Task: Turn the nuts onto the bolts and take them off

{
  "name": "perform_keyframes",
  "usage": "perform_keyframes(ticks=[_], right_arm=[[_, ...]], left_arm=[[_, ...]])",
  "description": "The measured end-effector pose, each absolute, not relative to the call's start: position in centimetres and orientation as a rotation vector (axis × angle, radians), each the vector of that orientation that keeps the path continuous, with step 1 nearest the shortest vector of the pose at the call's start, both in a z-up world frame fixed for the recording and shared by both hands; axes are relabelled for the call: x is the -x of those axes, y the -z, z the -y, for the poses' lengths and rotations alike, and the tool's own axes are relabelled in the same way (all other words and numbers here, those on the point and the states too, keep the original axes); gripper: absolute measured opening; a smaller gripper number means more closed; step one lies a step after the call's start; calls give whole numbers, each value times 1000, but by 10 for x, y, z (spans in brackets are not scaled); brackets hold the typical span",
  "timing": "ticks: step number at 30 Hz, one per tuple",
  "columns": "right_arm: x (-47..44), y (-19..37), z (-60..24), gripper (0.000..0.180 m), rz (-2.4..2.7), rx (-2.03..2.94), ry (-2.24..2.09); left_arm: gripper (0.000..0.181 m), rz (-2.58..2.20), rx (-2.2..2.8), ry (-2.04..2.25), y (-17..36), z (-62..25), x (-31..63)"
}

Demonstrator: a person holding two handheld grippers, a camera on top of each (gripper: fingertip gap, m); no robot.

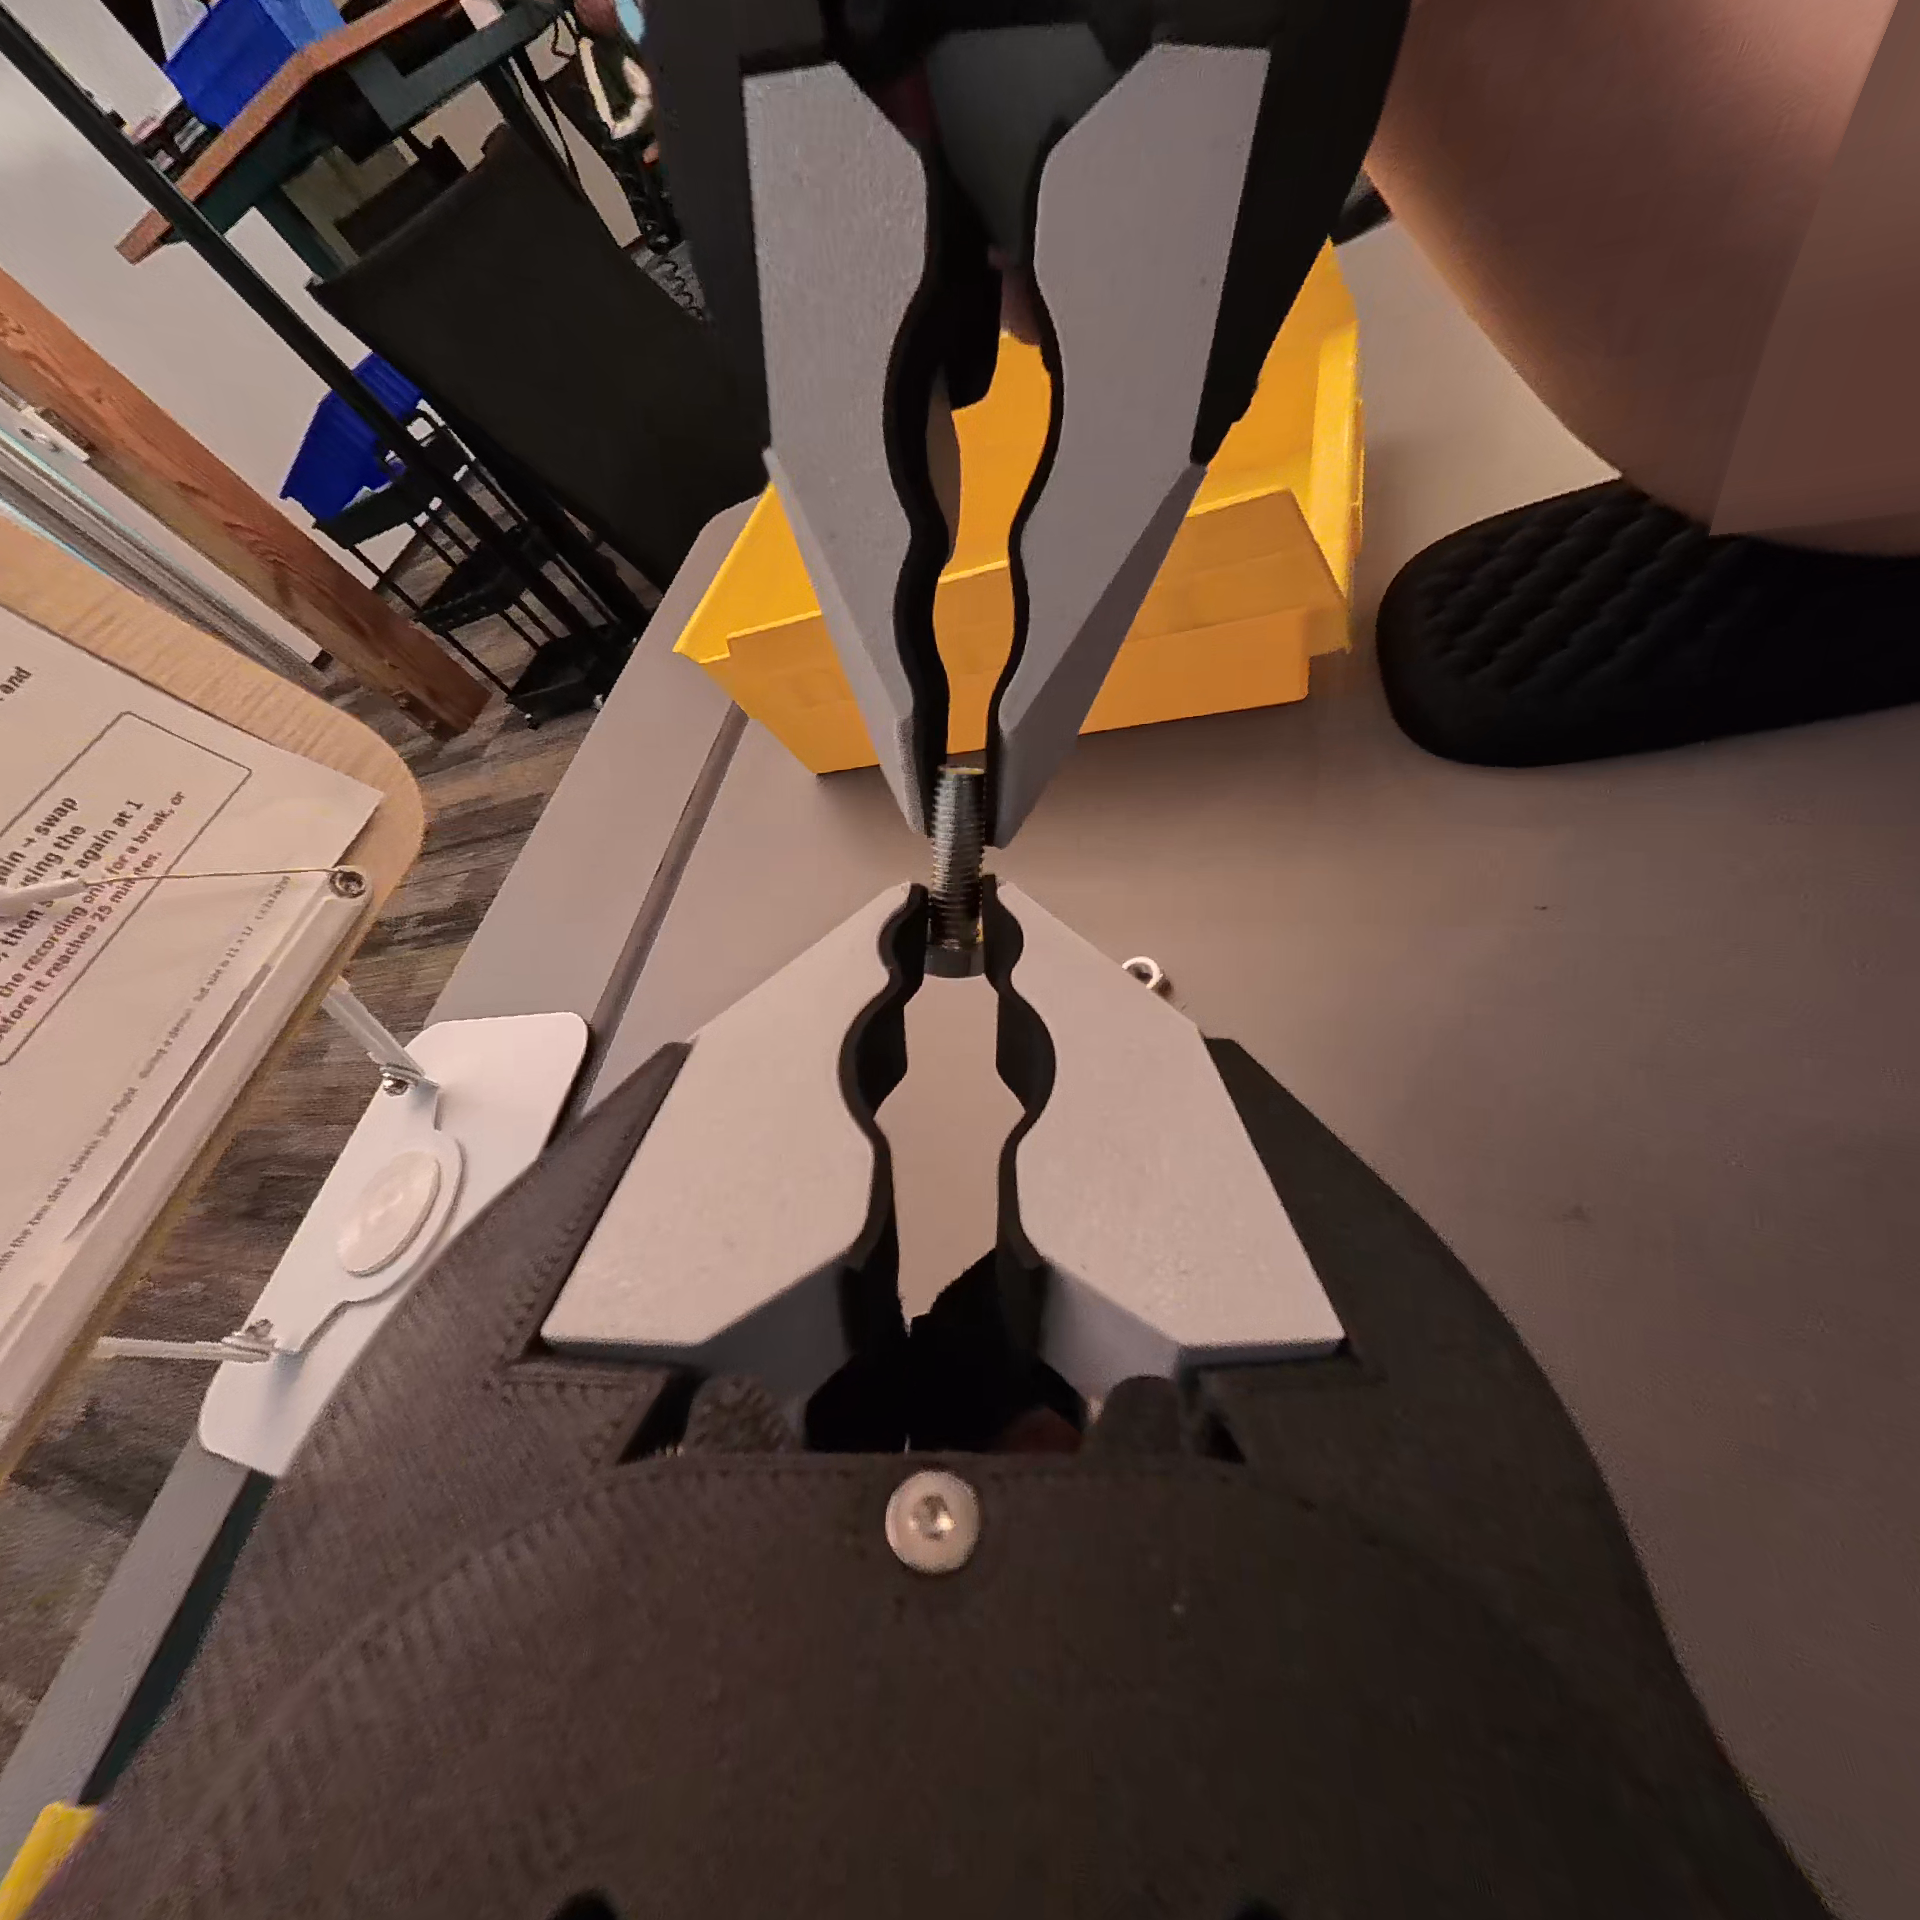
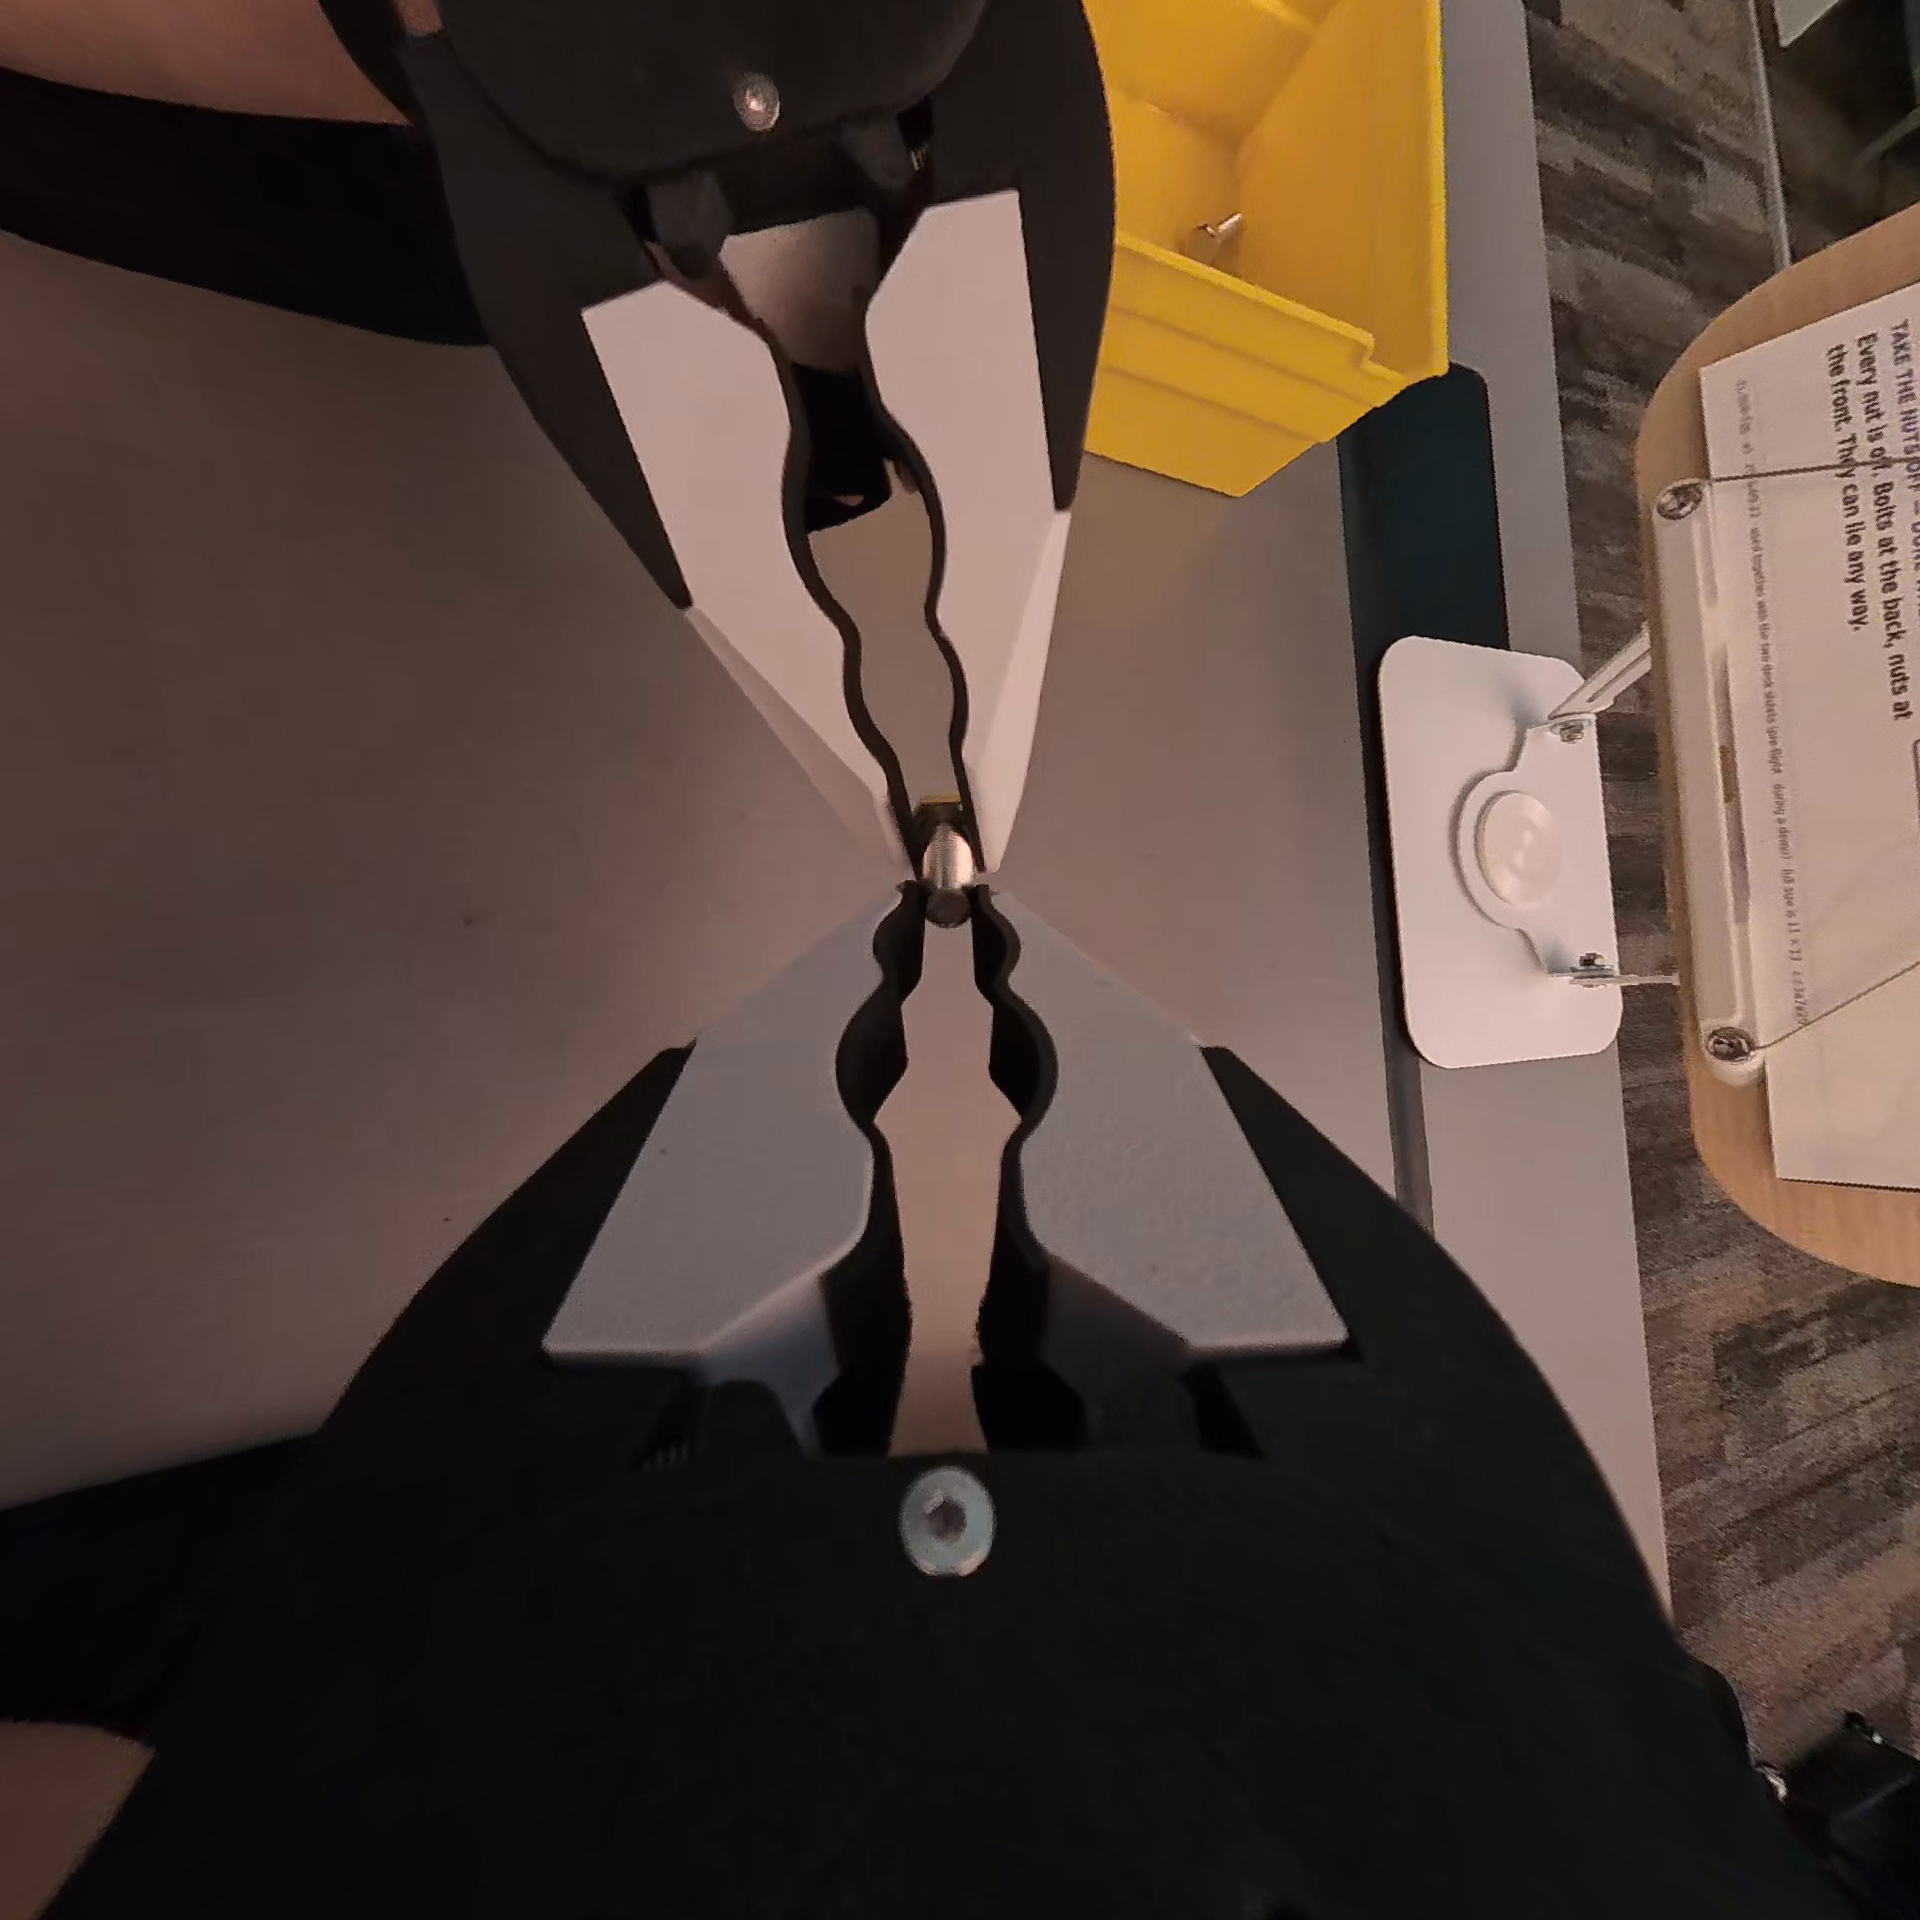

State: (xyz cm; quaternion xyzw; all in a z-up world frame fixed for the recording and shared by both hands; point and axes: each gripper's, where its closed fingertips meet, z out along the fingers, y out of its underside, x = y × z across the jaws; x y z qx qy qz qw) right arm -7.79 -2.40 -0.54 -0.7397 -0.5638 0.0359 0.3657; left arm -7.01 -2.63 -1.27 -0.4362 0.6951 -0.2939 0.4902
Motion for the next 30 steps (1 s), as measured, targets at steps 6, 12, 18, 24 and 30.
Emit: perform_keyframes(ticks=[6,12,18,24,30], right_arm=[[78,9,23,7,1474,1915,-2],[80,8,24,8,1479,1906,-5],[81,-7,19,9,1422,1815,-59],[60,-8,14,16,1377,1840,-58],[44,38,31,12,1478,1983,-359]], left_arm=[[8,-1711,1061,630,19,25,68],[7,-1712,1059,621,19,26,68],[7,-1615,1107,844,6,25,68],[7,-1498,1081,944,-8,19,71],[7,-1470,1111,911,4,12,70]])
